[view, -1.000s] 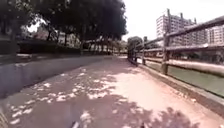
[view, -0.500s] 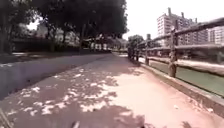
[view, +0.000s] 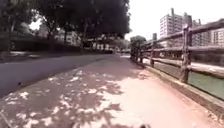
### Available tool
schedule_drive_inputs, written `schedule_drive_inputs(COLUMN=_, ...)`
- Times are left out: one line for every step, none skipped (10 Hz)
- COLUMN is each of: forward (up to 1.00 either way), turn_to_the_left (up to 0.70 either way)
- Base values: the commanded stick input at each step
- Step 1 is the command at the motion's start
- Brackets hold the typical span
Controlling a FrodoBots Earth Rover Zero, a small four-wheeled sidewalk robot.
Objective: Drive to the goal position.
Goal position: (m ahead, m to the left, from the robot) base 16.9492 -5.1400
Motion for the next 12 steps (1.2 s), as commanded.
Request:
schedule_drive_inputs(forward=0.70, turn_to_the_left=0.00)
schedule_drive_inputs(forward=0.70, turn_to_the_left=0.00)
schedule_drive_inputs(forward=0.70, turn_to_the_left=0.00)
schedule_drive_inputs(forward=0.70, turn_to_the_left=0.00)
schedule_drive_inputs(forward=0.70, turn_to_the_left=0.00)
schedule_drive_inputs(forward=0.70, turn_to_the_left=0.00)
schedule_drive_inputs(forward=0.70, turn_to_the_left=0.00)
schedule_drive_inputs(forward=0.70, turn_to_the_left=0.00)
schedule_drive_inputs(forward=0.70, turn_to_the_left=0.00)
schedule_drive_inputs(forward=0.70, turn_to_the_left=0.00)
schedule_drive_inputs(forward=0.70, turn_to_the_left=0.00)
schedule_drive_inputs(forward=0.70, turn_to_the_left=0.00)
